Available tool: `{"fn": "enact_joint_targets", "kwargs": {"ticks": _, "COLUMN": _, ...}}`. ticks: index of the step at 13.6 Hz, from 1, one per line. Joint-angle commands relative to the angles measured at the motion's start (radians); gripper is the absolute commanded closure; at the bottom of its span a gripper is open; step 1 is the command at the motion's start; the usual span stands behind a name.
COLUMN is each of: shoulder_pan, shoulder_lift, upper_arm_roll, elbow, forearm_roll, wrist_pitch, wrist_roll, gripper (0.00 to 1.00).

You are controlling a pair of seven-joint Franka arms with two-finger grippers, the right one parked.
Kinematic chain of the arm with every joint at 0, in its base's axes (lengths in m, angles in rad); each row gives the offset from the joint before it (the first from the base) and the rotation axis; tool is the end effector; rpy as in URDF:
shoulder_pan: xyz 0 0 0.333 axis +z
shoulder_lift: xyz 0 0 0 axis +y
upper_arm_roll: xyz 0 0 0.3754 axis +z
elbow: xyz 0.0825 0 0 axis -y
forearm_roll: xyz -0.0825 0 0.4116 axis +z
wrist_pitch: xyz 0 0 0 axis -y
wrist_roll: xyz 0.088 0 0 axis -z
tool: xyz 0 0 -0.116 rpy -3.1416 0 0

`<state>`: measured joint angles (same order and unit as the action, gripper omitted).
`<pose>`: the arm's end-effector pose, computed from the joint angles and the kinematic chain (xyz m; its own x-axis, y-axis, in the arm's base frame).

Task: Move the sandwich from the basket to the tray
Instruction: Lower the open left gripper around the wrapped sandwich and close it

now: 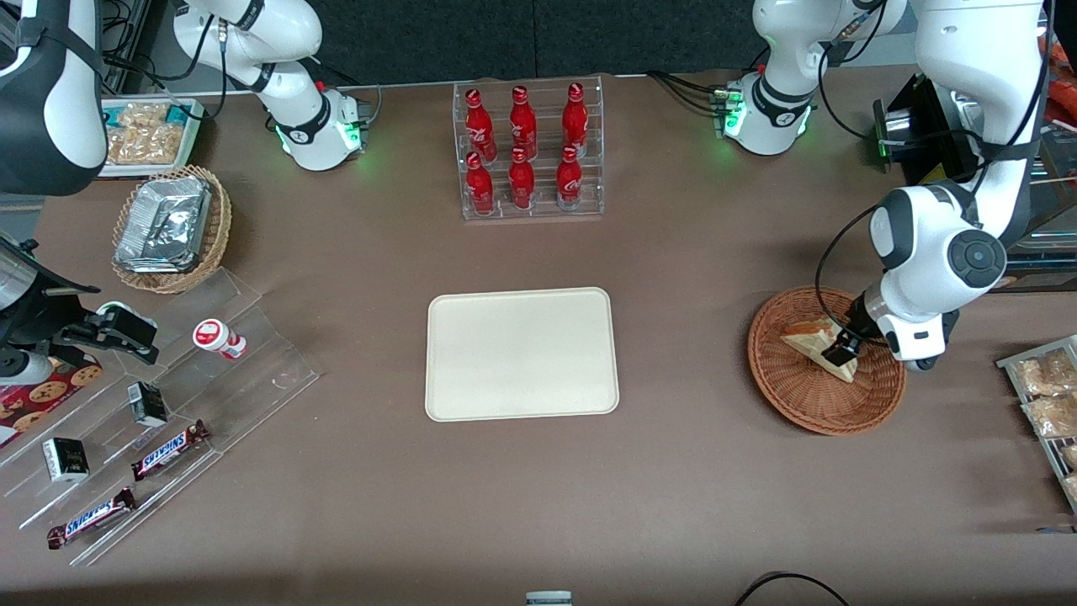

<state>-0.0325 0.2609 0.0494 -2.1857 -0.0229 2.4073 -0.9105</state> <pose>0.5868 0.0092 0.2919 0.5866 0.8094 -0.0254 0.8089 -0.5872 -0.0295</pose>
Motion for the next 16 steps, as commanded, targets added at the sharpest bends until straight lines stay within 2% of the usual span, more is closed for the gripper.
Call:
{"fn": "enact_joint_targets", "kwargs": {"ticks": 1, "shoulder_pan": -0.006, "shoulder_lift": 0.041, "upper_arm_roll": -0.002, "elbow": -0.016, "forearm_roll": -0.014, "wrist_pitch": 0.067, "wrist_roll": -0.021, "gripper": 0.0}}
{"fn": "enact_joint_targets", "kwargs": {"ticks": 4, "shoulder_pan": -0.009, "shoulder_lift": 0.06, "upper_arm_roll": -0.002, "elbow": -0.032, "forearm_roll": -0.014, "wrist_pitch": 0.111, "wrist_roll": -0.021, "gripper": 0.02}}
{"fn": "enact_joint_targets", "kwargs": {"ticks": 5, "shoulder_pan": -0.012, "shoulder_lift": 0.061, "upper_arm_roll": -0.002, "elbow": -0.032, "forearm_roll": -0.014, "wrist_pitch": 0.111, "wrist_roll": -0.021, "gripper": 0.32}}
{"fn": "enact_joint_targets", "kwargs": {"ticks": 6, "shoulder_pan": -0.012, "shoulder_lift": 0.063, "upper_arm_roll": -0.002, "elbow": -0.032, "forearm_roll": -0.015, "wrist_pitch": 0.111, "wrist_roll": -0.019, "gripper": 0.53}}
{"fn": "enact_joint_targets", "kwargs": {"ticks": 7, "shoulder_pan": -0.012, "shoulder_lift": 0.066, "upper_arm_roll": -0.002, "elbow": -0.031, "forearm_roll": -0.014, "wrist_pitch": 0.111, "wrist_roll": -0.019, "gripper": 0.7}}
{"fn": "enact_joint_targets", "kwargs": {"ticks": 8, "shoulder_pan": -0.012, "shoulder_lift": 0.066, "upper_arm_roll": -0.002, "elbow": -0.031, "forearm_roll": -0.014, "wrist_pitch": 0.111, "wrist_roll": -0.019, "gripper": 0.83}}
{"fn": "enact_joint_targets", "kwargs": {"ticks": 9, "shoulder_pan": -0.012, "shoulder_lift": 0.064, "upper_arm_roll": -0.003, "elbow": -0.028, "forearm_roll": -0.012, "wrist_pitch": 0.11, "wrist_roll": -0.012, "gripper": 0.88}}
{"fn": "enact_joint_targets", "kwargs": {"ticks": 12, "shoulder_pan": -0.014, "shoulder_lift": 0.023, "upper_arm_roll": -0.006, "elbow": -0.013, "forearm_roll": -0.009, "wrist_pitch": 0.093, "wrist_roll": 0.06, "gripper": 0.92}}
{"fn": "enact_joint_targets", "kwargs": {"ticks": 14, "shoulder_pan": -0.014, "shoulder_lift": -0.035, "upper_arm_roll": -0.017, "elbow": 0.067, "forearm_roll": -0.017, "wrist_pitch": -0.07, "wrist_roll": 0.172, "gripper": 0.91}}
{"fn": "enact_joint_targets", "kwargs": {"ticks": 16, "shoulder_pan": -0.014, "shoulder_lift": -0.034, "upper_arm_roll": -0.063, "elbow": 0.238, "forearm_roll": -0.029, "wrist_pitch": -0.306, "wrist_roll": 0.208, "gripper": 0.91}}
